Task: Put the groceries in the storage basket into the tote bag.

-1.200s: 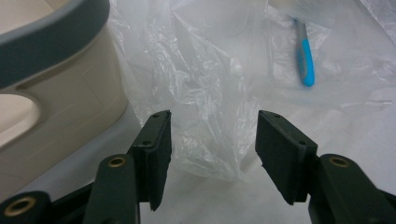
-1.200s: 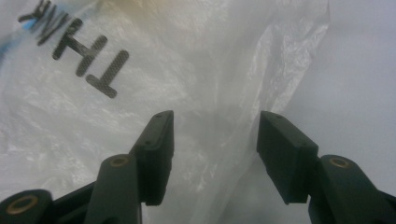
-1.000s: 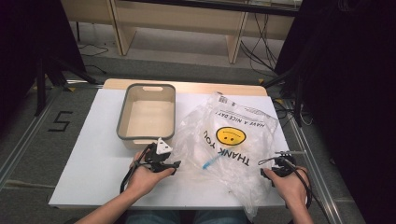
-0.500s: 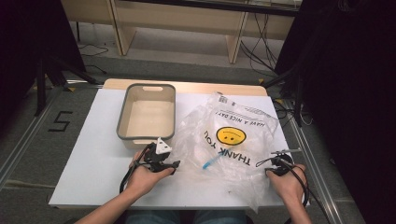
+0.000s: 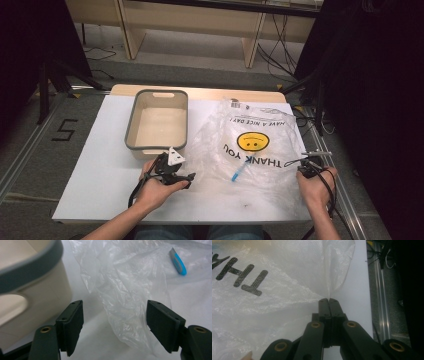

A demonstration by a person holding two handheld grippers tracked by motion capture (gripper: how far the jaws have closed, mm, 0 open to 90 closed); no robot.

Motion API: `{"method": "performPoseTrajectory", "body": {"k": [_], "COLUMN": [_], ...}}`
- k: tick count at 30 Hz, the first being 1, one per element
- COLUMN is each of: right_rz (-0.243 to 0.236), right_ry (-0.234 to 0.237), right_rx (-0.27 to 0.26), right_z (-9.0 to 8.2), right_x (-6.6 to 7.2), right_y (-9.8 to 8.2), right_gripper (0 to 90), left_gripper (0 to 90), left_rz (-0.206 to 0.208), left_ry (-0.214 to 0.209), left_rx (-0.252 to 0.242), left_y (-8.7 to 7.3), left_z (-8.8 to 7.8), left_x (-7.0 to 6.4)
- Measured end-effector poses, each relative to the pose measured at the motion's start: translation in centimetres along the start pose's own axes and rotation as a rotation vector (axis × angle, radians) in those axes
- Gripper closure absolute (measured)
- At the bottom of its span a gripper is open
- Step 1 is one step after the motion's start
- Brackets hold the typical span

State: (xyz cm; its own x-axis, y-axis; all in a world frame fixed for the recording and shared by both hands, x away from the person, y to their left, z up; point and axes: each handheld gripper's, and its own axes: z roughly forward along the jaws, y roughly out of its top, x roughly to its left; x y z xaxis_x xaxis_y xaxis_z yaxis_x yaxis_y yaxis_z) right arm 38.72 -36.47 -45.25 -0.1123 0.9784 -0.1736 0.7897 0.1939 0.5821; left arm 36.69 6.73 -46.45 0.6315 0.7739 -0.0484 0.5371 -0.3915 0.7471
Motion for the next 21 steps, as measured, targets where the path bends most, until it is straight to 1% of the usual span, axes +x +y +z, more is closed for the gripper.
{"method": "performPoseTrajectory", "body": {"k": [2,4,8,9,10,14,18,19,21], "right_rz": [-0.008,-0.015,-0.023,-0.021,-0.022,-0.022,-0.018,-0.017,-0.021], "right_ry": [-0.007,-0.008,-0.004,-0.001,0.001,0.009,0.014,0.016,0.017], "right_rx": [-0.011,-0.025,-0.046,-0.049,-0.049,-0.048,-0.053,-0.054,-0.056], "right_z": [0.2,0.3,0.5,0.5,0.5,0.7,0.7,0.7,0.7], "right_x": [-0.1,0.0,0.1,0.1,0.2,0.3,0.4,0.4,0.5], "right_y": [0.1,0.2,0.5,0.6,0.6,0.7,0.7,0.7,0.7], "right_gripper": [90.0,90.0,90.0,90.0,90.0,90.0,90.0,90.0,90.0], "left_gripper": [31.1,33.7,47.3,51.2,53.9,63.8,73.1,75.4,79.7], "left_rz": [-0.016,0.001,0.025,0.025,0.035,0.048,0.063,0.066,0.067], "left_ry": [-0.035,-0.058,-0.098,-0.098,-0.106,-0.106,-0.09,-0.081,-0.079], "left_rx": [0.013,0.042,0.091,0.091,0.111,0.127,0.13,0.13,0.13], "left_y": [-0.2,-0.3,-0.5,-0.5,-0.6,-0.7,-0.7,-0.7,-0.7], "left_z": [0.4,0.9,1.7,1.7,1.9,2.1,2.2,2.3,2.3], "left_x": [-0.2,-0.3,-0.8,-0.8,-0.9,-1.0,-0.9,-1.0,-1.1]}}
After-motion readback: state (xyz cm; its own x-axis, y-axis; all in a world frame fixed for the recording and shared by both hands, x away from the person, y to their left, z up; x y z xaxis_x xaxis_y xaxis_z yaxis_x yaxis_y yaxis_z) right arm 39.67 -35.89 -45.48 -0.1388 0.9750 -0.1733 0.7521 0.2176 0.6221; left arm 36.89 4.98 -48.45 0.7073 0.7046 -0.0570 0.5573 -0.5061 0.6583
